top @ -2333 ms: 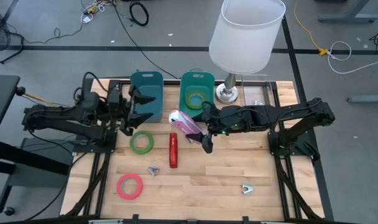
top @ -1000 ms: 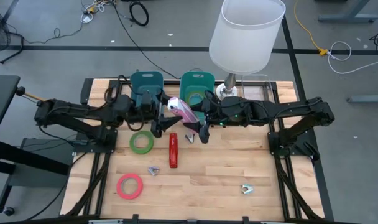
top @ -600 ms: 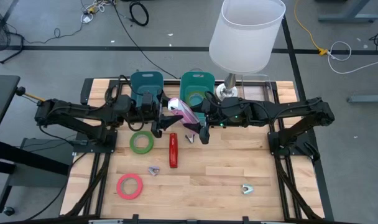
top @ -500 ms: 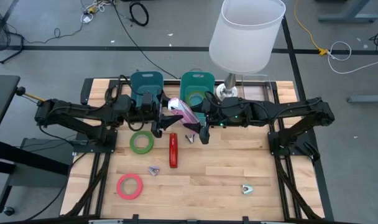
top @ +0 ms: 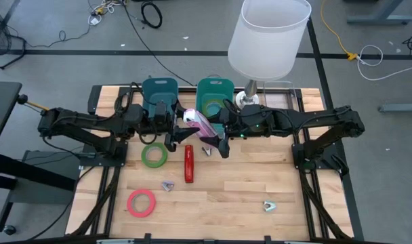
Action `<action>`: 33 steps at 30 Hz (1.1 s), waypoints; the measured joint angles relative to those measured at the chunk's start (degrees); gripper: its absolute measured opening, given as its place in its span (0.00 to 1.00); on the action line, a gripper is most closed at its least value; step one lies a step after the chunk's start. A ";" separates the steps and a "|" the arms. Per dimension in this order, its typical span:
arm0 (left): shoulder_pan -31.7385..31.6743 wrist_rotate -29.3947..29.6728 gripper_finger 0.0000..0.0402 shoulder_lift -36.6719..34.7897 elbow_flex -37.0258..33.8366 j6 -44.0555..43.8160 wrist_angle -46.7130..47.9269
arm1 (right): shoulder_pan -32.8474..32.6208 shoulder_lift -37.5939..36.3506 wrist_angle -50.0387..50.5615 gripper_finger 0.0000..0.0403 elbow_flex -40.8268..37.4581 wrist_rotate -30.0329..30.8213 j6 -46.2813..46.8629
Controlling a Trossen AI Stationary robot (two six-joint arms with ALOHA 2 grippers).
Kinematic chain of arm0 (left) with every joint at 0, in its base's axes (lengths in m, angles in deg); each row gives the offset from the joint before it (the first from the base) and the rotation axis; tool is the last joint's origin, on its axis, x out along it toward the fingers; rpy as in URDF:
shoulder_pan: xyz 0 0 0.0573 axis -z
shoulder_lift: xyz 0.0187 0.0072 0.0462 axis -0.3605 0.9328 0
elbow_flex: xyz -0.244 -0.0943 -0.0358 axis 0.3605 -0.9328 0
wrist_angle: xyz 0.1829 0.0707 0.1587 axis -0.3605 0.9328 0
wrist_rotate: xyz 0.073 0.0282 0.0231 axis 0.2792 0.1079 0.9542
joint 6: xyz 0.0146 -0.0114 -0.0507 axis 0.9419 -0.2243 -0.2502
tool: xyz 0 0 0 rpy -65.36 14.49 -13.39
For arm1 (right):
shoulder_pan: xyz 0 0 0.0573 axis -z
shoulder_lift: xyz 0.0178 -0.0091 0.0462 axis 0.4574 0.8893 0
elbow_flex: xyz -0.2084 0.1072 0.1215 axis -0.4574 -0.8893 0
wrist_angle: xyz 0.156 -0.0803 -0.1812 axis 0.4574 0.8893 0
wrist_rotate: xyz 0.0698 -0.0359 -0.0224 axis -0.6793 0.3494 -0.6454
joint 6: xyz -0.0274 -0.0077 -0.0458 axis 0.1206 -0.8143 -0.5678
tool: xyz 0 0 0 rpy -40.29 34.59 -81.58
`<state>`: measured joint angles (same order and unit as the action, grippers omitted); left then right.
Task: Pick and place Stapler, Stapler remover, tape
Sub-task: Put the pink stapler into the blue bin
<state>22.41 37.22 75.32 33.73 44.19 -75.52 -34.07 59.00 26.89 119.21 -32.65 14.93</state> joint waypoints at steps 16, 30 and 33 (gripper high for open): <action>-0.12 0.40 0.67 0.00 0.00 0.32 -0.11 | 0.04 -0.59 -0.25 0.89 -0.02 2.23 -3.22; -0.47 3.31 0.67 0.00 0.00 4.46 0.04 | 0.06 -11.66 1.04 0.89 -0.02 13.24 -6.16; -1.39 4.36 0.67 -0.17 0.00 5.80 1.07 | 0.06 -13.60 1.07 0.89 -0.02 13.25 -5.60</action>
<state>21.02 41.58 75.15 33.73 49.99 -74.46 -34.01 45.40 27.96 119.19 -19.40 9.33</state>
